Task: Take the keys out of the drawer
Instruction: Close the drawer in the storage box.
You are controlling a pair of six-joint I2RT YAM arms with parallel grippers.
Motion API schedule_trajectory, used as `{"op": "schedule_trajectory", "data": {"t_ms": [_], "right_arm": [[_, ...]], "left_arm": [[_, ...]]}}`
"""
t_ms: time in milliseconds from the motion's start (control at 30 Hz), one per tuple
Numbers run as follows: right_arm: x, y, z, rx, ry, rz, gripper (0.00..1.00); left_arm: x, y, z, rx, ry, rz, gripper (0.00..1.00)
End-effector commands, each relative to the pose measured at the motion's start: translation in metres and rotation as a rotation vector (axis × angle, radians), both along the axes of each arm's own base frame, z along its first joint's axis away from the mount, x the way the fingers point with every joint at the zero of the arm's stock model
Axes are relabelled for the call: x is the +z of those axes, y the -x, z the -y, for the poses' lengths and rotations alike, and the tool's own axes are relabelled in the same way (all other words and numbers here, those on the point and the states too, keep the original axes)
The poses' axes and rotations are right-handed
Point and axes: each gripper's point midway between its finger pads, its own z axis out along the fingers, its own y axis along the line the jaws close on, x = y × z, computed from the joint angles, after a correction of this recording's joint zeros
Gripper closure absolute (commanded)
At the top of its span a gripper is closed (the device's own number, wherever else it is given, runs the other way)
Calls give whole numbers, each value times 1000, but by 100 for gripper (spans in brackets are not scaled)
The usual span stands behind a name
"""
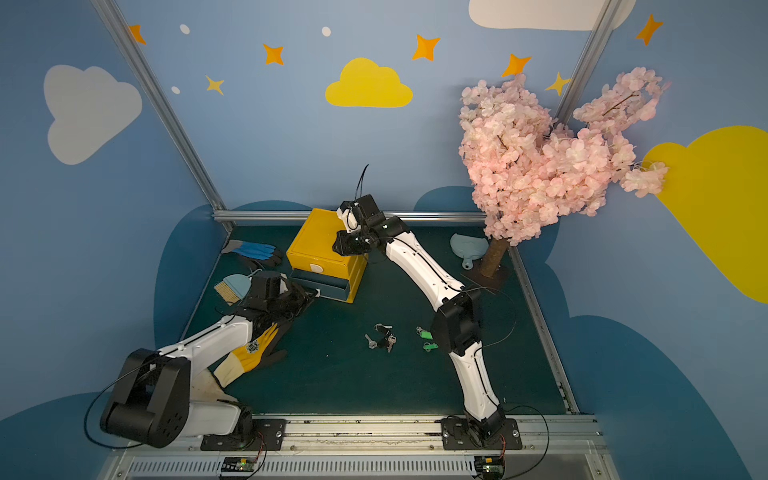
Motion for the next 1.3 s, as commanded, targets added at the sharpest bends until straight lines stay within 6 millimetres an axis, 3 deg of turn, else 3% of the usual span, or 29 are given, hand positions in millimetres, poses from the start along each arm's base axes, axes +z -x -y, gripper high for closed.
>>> {"op": "schedule_trajectory", "data": {"t_ms": [0, 267, 567, 867, 1100, 1267], "right_arm": [[-20, 9, 12, 1, 59, -71, 76], [-29, 11, 15, 6, 61, -112, 75], [-37, 9, 18, -4, 58, -147, 76], [-34, 6, 20, -7, 57, -139, 76], [-30, 2, 18, -1, 48, -119, 76], [-33, 4, 22, 0, 65, -129, 77]], "left_arm": [[9, -18, 4, -1, 19, 28, 68], [2, -37, 12, 14, 56, 16, 68], [-8, -30, 8, 51, 55, -9, 60], [-10, -38, 8, 77, 69, -12, 57], [10, -6, -34, 291, -23, 27, 55], [-6, 8, -37, 331, 30, 7, 54]]}}
